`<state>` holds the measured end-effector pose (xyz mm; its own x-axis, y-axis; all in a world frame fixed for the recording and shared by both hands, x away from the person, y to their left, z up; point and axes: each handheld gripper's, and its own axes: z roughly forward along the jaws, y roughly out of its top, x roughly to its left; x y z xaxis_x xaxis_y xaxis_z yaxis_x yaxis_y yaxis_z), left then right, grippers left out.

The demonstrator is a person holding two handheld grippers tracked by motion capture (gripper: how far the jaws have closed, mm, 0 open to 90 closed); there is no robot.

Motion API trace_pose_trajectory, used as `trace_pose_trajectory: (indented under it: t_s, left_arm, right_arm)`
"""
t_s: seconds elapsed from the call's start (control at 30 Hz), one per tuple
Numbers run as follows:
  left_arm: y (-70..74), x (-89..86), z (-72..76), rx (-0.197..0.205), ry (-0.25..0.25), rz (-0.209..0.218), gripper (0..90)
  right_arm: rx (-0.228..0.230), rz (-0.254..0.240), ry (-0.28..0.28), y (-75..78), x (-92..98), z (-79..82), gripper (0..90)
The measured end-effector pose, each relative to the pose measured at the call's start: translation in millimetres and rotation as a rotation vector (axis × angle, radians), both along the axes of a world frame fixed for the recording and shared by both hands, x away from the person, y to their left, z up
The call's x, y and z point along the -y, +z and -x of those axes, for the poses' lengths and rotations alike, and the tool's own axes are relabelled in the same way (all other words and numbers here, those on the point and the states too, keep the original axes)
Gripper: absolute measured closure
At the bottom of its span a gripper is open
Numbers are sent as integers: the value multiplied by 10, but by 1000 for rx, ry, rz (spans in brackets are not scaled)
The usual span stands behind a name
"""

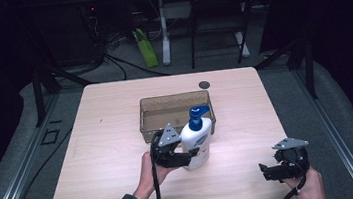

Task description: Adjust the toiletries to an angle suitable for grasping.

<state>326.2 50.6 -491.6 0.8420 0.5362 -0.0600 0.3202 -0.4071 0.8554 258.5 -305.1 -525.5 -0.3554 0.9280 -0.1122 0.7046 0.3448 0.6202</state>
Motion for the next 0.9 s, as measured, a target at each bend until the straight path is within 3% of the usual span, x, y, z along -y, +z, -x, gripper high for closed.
trace_pose_trajectory:
  t_s: [0.6,0.9]
  left_arm:
    - [-12,135,-100,8,-54,8,388]
    - [2,308,-168,4,-85,-2,389]
  right_arm:
    - [0,6,6,3,-4,0,39]
    - [0,7,12,5,-10,-1,39]
